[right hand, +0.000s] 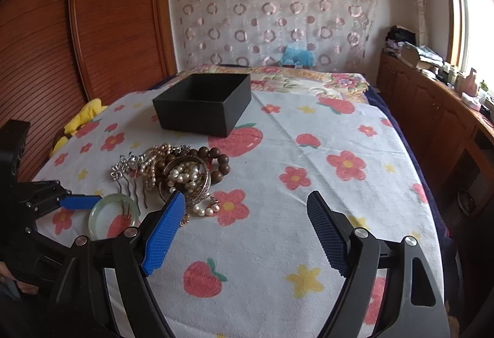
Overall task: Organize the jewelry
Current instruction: 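Close the left tool on the green jade bangle and lift it, then carry the jade bangle into the black box and open the left tool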
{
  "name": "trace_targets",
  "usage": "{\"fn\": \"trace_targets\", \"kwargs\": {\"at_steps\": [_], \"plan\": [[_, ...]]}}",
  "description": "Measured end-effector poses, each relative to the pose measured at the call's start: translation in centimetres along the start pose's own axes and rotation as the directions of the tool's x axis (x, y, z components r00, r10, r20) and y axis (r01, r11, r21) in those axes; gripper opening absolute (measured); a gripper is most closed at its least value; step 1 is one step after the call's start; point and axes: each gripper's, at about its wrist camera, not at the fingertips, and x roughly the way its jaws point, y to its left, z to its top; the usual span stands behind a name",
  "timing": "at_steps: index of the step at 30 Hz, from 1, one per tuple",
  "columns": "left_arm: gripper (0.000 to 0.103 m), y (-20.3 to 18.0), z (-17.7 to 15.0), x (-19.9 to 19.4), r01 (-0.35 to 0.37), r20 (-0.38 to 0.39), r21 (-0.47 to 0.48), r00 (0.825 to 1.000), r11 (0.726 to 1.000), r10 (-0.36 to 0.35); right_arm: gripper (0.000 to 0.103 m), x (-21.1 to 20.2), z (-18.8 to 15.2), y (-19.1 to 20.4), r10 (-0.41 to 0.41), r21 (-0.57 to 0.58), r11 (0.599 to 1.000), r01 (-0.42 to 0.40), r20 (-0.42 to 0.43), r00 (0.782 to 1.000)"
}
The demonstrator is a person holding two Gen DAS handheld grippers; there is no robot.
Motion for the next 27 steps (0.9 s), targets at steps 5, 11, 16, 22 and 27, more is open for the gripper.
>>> {"fn": "trace_targets", "kwargs": {"at_steps": [5,11,16,22,27], "plan": [[0.068,1.2,0.1,-0.7,0.015,0.026,-0.038,1.000,0.999,-0.014,0.083,1.5,0.6,1.0,0.053,-0.033,0.998,-0.054,-0.033,0.998],[0.068,3.0,0.6,-2.2,0.011,0.074,-0.077,0.997,0.997,-0.005,0.080,3.1,1.6,3.0,0.097,-0.108,0.989,-0.103,-0.066,0.993],[0.068,4.2,0.6,-3.0,0.008,0.098,-0.109,0.995,0.994,0.002,0.080,4.9,2.4,4.7,0.117,-0.176,0.975,-0.137,-0.120,0.986],[0.068,5.3,0.8,-4.4,0.009,0.137,-0.140,0.991,0.990,0.010,0.078,6.7,2.8,6.2,0.110,-0.237,0.960,-0.150,-0.173,0.979],[0.068,6.0,0.8,-4.9,0.009,0.155,-0.160,0.988,0.987,0.016,0.071,7.6,2.5,6.7,0.095,-0.277,0.948,-0.156,-0.221,0.971]]}}
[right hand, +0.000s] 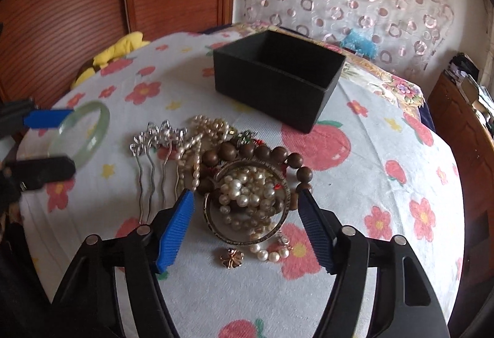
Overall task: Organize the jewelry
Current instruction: 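Carry the jade bangle into the black box and open the left tool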
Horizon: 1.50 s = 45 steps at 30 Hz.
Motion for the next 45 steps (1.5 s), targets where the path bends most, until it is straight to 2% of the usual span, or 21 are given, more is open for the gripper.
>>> {"fn": "trace_targets", "kwargs": {"at_steps": [5,13,18,26,39,45], "plan": [[0.068,0.5,0.1,-0.1,0.001,0.008,-0.018,1.000,1.000,-0.001,0.060,0.5,-0.2,0.4,-0.022,-0.031,0.999,0.022,-0.018,1.000],[0.068,1.2,0.2,-0.2,0.003,0.017,-0.035,1.000,0.999,-0.002,0.060,-0.7,0.3,-0.3,-0.003,-0.014,1.000,0.004,0.033,0.999],[0.068,1.4,1.2,-0.1,0.003,0.035,-0.018,0.999,1.000,-0.002,0.060,-2.0,2.0,-1.2,-0.005,-0.017,1.000,0.007,0.082,0.997],[0.068,2.2,3.8,1.4,0.005,0.043,0.024,0.999,1.000,-0.006,0.060,-1.9,5.2,-2.6,0.013,-0.034,0.999,-0.008,0.156,0.988],[0.068,4.5,9.5,4.0,0.017,0.060,0.003,0.998,1.000,-0.017,0.060,-0.3,10.7,-5.2,0.018,-0.034,0.999,-0.012,0.179,0.984],[0.069,5.2,11.9,6.0,0.007,0.048,0.021,0.999,1.000,-0.008,0.060,1.5,12.1,-6.5,0.022,-0.023,1.000,-0.019,0.153,0.988]]}}
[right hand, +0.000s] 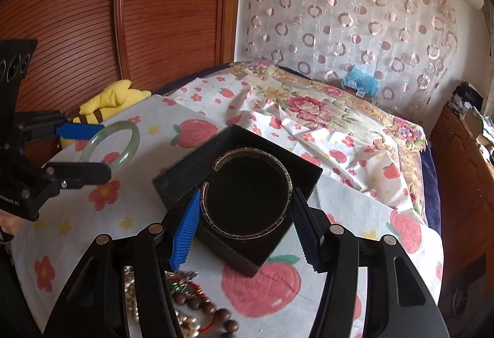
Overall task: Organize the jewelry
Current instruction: 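Carry the jade bangle into the black box and open the left tool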
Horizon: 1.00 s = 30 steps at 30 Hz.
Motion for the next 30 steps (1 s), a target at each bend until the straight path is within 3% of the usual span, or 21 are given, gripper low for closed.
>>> {"fn": "trace_targets", "kwargs": {"at_steps": [6,11,19,30], "plan": [[0.069,0.3,2.0,1.7,-0.003,-0.006,0.014,1.000,1.000,0.003,0.061,1.9,-0.3,-0.4,0.020,0.007,1.000,-0.019,-0.039,0.999],[0.069,-0.1,3.5,2.9,-0.006,-0.002,0.039,1.000,0.999,0.006,0.070,1.9,-0.3,-0.9,0.024,0.026,0.999,-0.023,-0.017,1.000],[0.069,-2.0,5.5,5.4,0.009,-0.010,0.094,1.000,0.996,-0.008,0.070,0.9,-1.4,-4.5,-0.084,0.112,0.990,0.083,0.011,0.996],[0.069,-5.5,5.1,9.7,-0.007,-0.079,0.227,0.997,0.974,0.026,0.071,0.4,-4.8,-8.3,-0.127,0.234,0.964,0.123,0.001,0.992]]}}
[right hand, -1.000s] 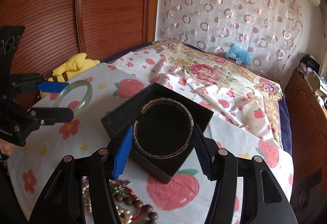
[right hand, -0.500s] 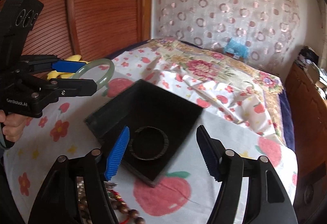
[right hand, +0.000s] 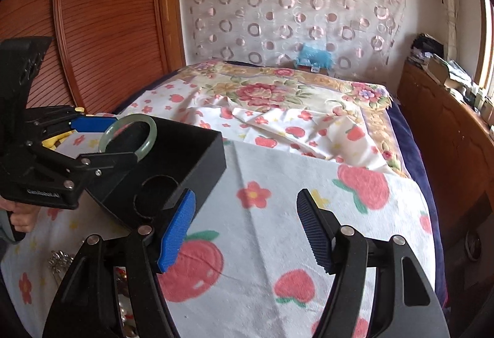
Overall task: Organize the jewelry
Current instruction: 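Carry the jade bangle into the black box and open the left tool, then grasp the pearl necklace with the right tool and lift it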
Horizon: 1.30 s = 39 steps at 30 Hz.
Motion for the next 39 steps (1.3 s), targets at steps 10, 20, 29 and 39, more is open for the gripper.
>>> {"fn": "trace_targets", "kwargs": {"at_steps": [10,20,29,39], "plan": [[0.076,-0.5,-0.6,-1.0,0.006,0.004,-0.012,1.000,1.000,-0.006,0.071,-0.6,-0.9,0.0,-0.007,-0.004,1.000,0.007,0.004,1.000],[0.077,0.0,-4.2,-5.3,0.016,0.031,-0.067,0.999,0.998,-0.014,0.071,-3.3,-2.9,1.8,-0.020,0.022,1.000,0.020,0.017,1.000],[0.077,0.9,-9.8,-7.1,0.011,-0.007,-0.143,1.000,0.990,-0.012,0.071,-6.2,-5.7,5.0,0.014,0.024,1.000,-0.015,0.007,1.000],[0.077,0.9,-14.9,-7.9,0.008,-0.057,-0.174,0.998,0.985,-0.019,0.054,-6.1,-8.2,9.0,0.106,-0.004,0.994,-0.107,-0.079,0.991]]}}
